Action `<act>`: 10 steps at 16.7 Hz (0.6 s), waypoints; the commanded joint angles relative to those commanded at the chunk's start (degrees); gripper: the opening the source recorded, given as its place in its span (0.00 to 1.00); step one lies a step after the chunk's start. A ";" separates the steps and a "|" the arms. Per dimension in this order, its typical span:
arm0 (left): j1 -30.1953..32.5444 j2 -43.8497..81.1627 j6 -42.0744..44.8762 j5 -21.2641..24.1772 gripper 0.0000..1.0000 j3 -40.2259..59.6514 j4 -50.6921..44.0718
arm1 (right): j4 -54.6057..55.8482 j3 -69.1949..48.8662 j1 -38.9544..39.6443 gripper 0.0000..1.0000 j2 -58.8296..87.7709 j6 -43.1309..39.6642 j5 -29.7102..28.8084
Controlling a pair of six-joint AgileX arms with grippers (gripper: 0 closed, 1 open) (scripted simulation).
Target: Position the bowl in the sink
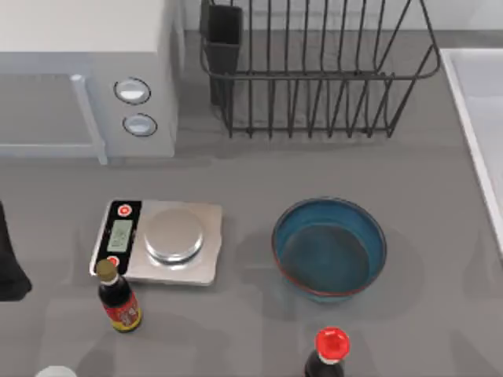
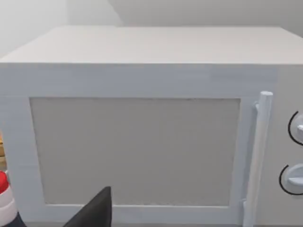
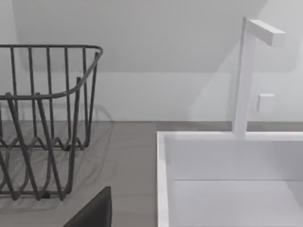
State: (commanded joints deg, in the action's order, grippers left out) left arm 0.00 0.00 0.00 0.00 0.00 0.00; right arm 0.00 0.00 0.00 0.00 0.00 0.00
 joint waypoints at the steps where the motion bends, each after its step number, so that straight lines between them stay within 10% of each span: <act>1: 0.00 0.00 0.00 0.00 1.00 0.00 0.00 | 0.00 0.00 0.00 1.00 0.00 0.00 0.00; 10: 0.00 0.00 0.00 0.00 1.00 0.00 0.00 | -14.99 -19.72 12.45 1.00 21.69 10.18 -0.59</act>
State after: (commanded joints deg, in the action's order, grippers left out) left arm 0.00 0.00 0.00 0.00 0.00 0.00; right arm -14.99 -19.72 12.45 21.69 10.18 -0.59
